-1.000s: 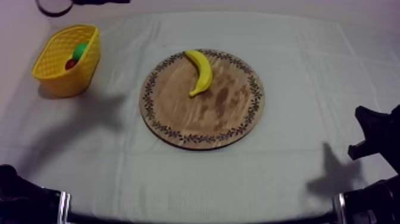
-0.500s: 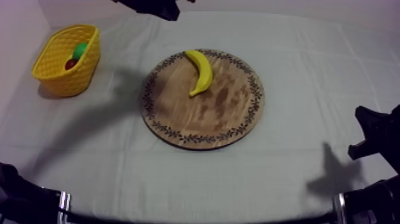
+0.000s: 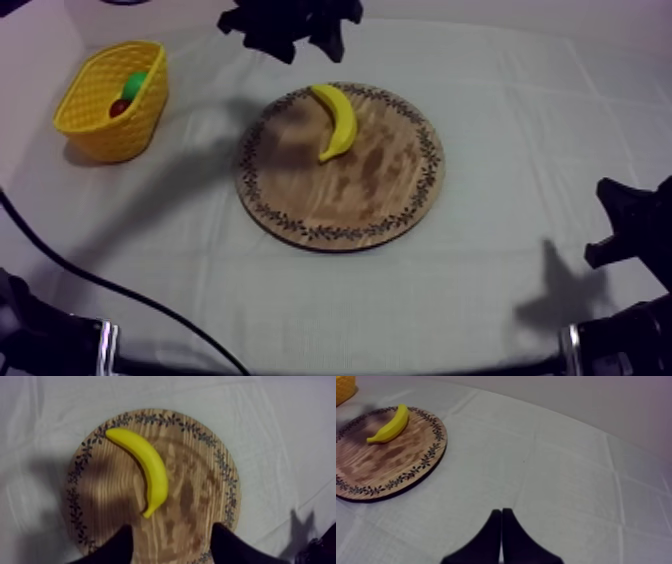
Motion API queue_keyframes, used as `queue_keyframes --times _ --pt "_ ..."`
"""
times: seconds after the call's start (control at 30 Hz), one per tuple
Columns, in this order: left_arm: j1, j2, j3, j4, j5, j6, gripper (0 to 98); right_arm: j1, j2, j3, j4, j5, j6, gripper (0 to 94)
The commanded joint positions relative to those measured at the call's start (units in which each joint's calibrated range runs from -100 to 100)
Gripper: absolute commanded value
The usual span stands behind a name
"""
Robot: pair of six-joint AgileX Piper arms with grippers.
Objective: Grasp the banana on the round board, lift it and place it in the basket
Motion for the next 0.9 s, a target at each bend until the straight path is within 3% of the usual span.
queue_keyframes --times 0.0,0.27,0.87 --pt "0.0 1.7 -2.0 0.37 0.7 0.5 75.5 0.0 0.0 0.0 0.0 0.0 0.0 0.3" --pt "-0.5 9.3 -6.9 3.53 2.8 0.6 86.2 0.0 0.0 0.0 0.0 0.0 0.0 0.3" --pt "-0.7 27.4 -20.7 5.32 8.5 -0.1 83.6 0.0 0.0 0.0 0.0 0.0 1.6 0.3"
